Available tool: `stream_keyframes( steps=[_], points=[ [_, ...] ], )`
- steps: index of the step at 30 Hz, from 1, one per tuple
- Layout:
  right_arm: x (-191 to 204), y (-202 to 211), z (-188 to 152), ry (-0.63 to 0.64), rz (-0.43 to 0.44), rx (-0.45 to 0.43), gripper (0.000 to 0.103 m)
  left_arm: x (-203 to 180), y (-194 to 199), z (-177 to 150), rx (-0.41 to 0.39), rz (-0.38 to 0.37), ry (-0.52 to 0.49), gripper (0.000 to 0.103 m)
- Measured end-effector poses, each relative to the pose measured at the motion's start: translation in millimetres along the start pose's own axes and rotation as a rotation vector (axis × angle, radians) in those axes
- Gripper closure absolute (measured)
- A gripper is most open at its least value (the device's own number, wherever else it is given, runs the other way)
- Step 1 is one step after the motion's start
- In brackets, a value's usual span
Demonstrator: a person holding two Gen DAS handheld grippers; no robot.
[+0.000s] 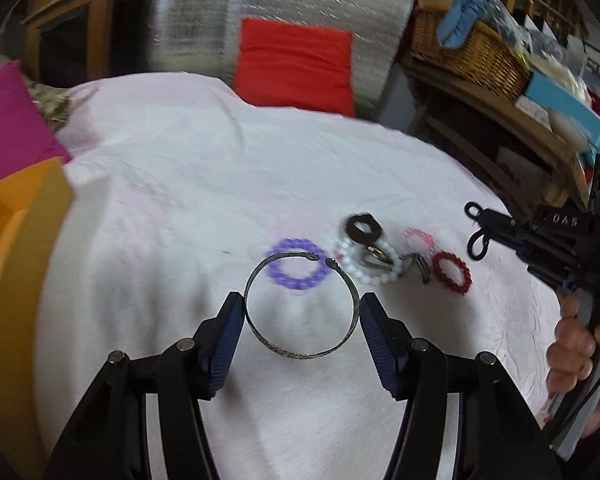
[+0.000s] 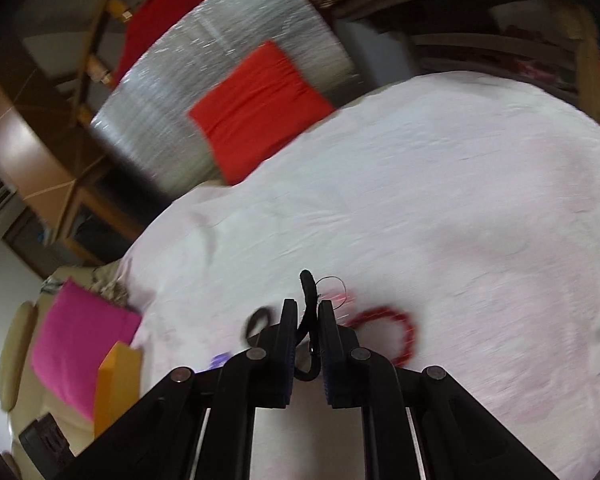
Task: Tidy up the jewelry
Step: 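Carry the bangle and cord loop into the orange box and open both tools, then grasp the white pearl bracelet with the right tool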
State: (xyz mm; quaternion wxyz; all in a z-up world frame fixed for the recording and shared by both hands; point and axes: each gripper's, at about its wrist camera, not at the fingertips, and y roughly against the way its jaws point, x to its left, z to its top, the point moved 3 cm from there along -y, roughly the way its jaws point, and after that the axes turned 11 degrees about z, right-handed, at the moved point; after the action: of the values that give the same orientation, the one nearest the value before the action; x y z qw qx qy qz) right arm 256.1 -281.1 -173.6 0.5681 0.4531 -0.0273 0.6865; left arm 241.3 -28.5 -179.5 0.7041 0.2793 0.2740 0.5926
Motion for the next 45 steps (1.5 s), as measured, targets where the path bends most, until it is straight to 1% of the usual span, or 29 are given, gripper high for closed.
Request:
stream_keyframes(
  steps=[3,6,9,11,12,15,16,18,21,23,24,26,28,29,31,32,33,34,37,40,43,45],
  points=[
    [31,-12,-14,0.036,0.058,0.03,0.091,18,20,3,-0.042,0.062,0.027,0.042],
    [61,-26,-30,0.056,0.115,0.069,0.091,46,48,2,-0.095,0.14,0.069,0.042],
    [95,-46,-52,0.072,0.192,0.134,0.091,79,77,0,-0.153,0.225,0.12,0.042],
    [120,-59,-67,0.09,0.241,0.177,0.091,110,96,-7,-0.183,0.304,0.176,0.042],
    [136,-66,-77,0.092,0.28,0.205,0.091,126,103,-11,-0.192,0.344,0.21,0.042],
    [181,-86,-108,0.126,0.365,0.28,0.091,168,112,-23,-0.183,0.447,0.293,0.042],
    [194,-91,-117,0.146,0.379,0.302,0.091,184,113,-28,-0.172,0.485,0.323,0.042],
    [224,-108,-137,0.191,0.407,0.351,0.091,214,110,-41,-0.131,0.535,0.39,0.042],
    [265,-137,-162,0.224,0.434,0.415,0.091,241,101,-57,-0.077,0.596,0.455,0.042],
    [283,-154,-175,0.234,0.435,0.445,0.091,250,95,-61,-0.043,0.608,0.479,0.042],
    [291,-164,-182,0.24,0.422,0.462,0.091,253,93,-64,-0.026,0.607,0.493,0.042],
    [299,-177,-196,0.248,0.394,0.494,0.088,257,89,-70,0.0,0.626,0.508,0.041],
    [305,-188,-206,0.262,0.369,0.503,0.087,261,90,-75,0.012,0.644,0.515,0.041],
    [305,-193,-210,0.255,0.354,0.516,0.084,262,90,-73,0.012,0.65,0.52,0.041],
    [301,-197,-210,0.22,0.358,0.528,0.071,264,90,-71,-0.001,0.661,0.521,0.04],
    [298,-194,-208,0.209,0.357,0.516,0.067,263,90,-70,-0.007,0.669,0.518,0.036],
    [294,-191,-204,0.205,0.362,0.503,0.058,265,88,-67,-0.015,0.676,0.515,0.034],
    [291,-181,-199,0.198,0.373,0.485,0.051,263,87,-65,-0.022,0.681,0.51,0.033],
    [277,-159,-174,0.183,0.376,0.419,0.051,250,89,-58,-0.054,0.695,0.477,0.033],
    [255,-134,-151,0.188,0.354,0.369,0.051,232,87,-48,-0.084,0.694,0.427,0.033],
    [217,-109,-130,0.143,0.321,0.346,0.051,205,86,-38,-0.13,0.687,0.368,0.033],
    [189,-91,-116,0.112,0.284,0.314,0.051,184,83,-31,-0.156,0.672,0.323,0.033]
  ],
)
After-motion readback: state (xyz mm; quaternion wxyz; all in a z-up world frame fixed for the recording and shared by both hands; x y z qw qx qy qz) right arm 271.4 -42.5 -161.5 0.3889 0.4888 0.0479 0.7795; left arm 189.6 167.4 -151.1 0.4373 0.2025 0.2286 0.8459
